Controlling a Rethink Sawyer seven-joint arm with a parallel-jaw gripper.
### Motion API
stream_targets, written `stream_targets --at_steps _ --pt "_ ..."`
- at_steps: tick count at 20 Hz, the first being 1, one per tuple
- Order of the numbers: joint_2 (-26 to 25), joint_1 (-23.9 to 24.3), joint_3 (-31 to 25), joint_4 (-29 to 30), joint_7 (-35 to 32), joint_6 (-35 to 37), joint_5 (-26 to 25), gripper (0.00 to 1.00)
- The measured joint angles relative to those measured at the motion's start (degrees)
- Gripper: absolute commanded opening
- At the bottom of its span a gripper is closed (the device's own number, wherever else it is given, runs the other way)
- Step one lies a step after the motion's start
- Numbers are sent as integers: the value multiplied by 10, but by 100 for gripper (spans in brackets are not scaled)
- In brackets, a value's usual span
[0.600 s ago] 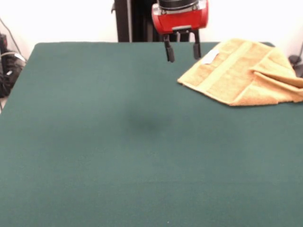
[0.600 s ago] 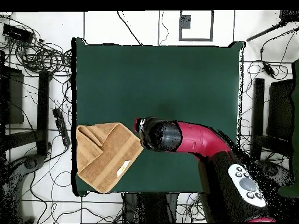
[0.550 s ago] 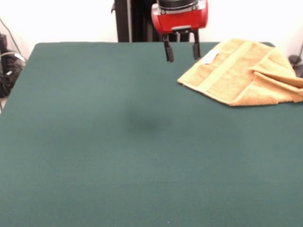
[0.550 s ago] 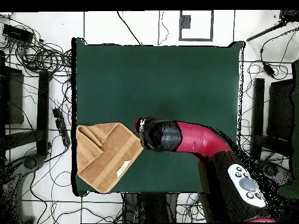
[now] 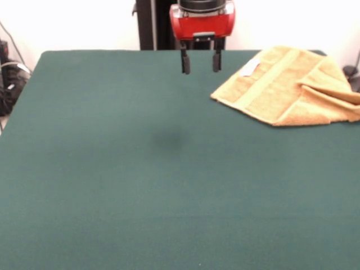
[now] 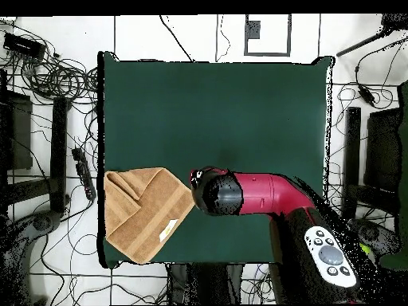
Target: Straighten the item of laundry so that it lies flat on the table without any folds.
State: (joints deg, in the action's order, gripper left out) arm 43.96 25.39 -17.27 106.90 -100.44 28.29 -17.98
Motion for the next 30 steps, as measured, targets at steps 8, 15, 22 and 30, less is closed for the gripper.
stream_targets --at_steps 8,15,22,30 --pt "15 -41 31 -4 0 0 -14 100" --pt "21 -181 120 -44 -13 0 -6 100" --pt "-27 -326 214 -100 -105 -72 31 100" --pt "-86 -325 234 -119 -166 -226 53 100"
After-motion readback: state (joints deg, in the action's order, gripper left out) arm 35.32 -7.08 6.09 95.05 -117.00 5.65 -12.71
